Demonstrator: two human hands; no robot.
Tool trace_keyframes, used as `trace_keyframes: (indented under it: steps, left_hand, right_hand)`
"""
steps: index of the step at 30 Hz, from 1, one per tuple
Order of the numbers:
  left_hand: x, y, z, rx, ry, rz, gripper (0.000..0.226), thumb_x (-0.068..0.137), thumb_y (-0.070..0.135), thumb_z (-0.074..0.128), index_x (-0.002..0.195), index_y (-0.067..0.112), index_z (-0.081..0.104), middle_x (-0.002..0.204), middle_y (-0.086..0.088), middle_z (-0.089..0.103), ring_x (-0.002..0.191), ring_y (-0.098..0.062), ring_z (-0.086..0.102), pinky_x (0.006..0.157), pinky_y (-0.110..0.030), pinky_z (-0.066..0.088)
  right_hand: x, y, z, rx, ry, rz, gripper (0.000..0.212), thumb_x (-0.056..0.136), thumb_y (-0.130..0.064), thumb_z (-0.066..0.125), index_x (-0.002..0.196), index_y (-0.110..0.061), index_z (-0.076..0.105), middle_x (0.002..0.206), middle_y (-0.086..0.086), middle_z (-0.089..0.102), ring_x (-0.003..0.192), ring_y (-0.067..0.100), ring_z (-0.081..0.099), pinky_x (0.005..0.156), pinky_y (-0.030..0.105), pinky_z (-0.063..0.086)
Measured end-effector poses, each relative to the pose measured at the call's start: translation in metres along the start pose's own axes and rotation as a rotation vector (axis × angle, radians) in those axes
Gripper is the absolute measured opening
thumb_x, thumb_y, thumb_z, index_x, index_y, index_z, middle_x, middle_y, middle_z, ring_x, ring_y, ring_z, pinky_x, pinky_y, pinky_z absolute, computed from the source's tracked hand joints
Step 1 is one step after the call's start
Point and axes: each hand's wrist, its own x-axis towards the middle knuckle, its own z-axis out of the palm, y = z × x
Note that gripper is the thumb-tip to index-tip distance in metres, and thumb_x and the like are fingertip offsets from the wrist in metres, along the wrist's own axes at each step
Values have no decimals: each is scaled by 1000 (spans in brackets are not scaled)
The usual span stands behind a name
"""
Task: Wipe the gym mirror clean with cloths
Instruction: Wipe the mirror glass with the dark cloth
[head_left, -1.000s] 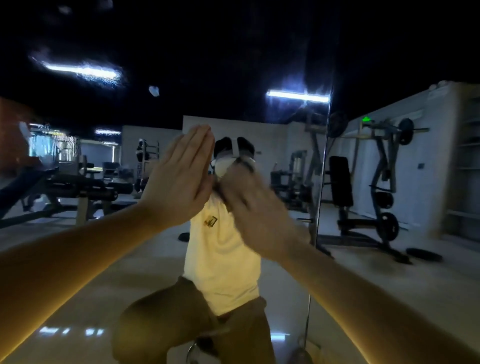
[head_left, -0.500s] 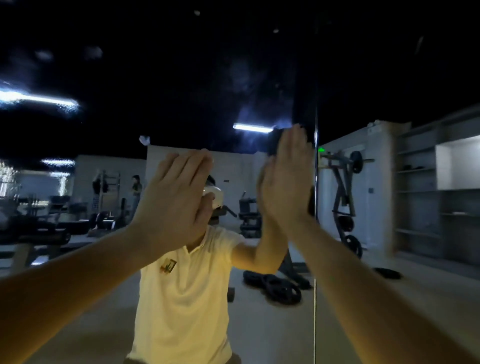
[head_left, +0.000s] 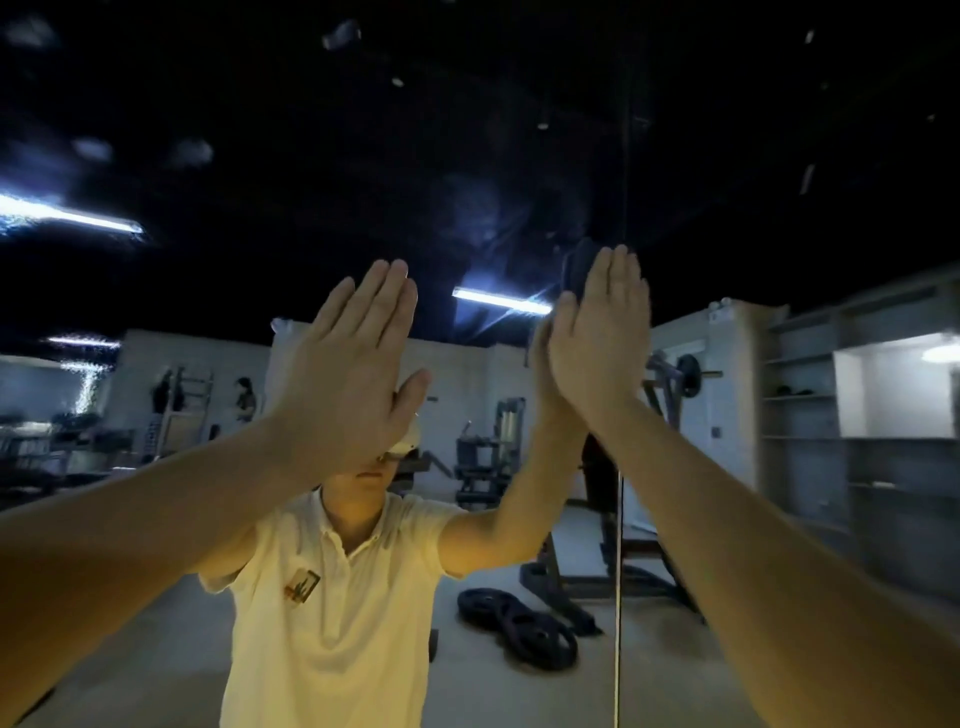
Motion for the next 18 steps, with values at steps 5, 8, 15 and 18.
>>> trace_keyframes:
  steps: [5, 8, 15, 18]
  left_hand:
    - [-1, -14, -1, 35, 0, 63, 82, 105, 58, 13, 162, -1, 16, 171, -20, 7, 160, -30, 7, 129, -49, 16]
    - [-1, -16, 1, 27, 2, 73, 81, 105, 56, 16, 162, -1, 15, 171, -20, 6, 160, -30, 6, 129, -51, 17]
    - [-2, -10, -7, 22, -25, 67, 80, 103, 55, 24, 162, 1, 19, 171, -19, 11, 160, -31, 10, 129, -50, 16]
    - [15, -25, -29, 40, 33, 127, 68, 96, 45, 40, 145, 0, 53, 153, -22, 49, 144, -35, 43, 126, -50, 23]
  right_hand:
    - [-44, -53, 4, 53, -111, -601, 68, 103, -37, 28, 161, -2, 19, 170, 17, 12, 159, 26, 5, 130, 43, 5]
    - [-8, -21, -1, -142, -140, -766, 71, 102, -37, 33, 162, -6, 9, 171, 14, 8, 158, 22, 0, 128, 40, -2]
    - [64, -33, 3, -8, 10, 77, 67, 104, -34, 23, 161, 0, 15, 169, 21, 16, 157, 31, 12, 128, 46, 11]
    - [34, -89, 7, 54, -7, -341, 68, 101, -27, 41, 160, -1, 21, 168, 21, 18, 157, 32, 14, 128, 45, 11]
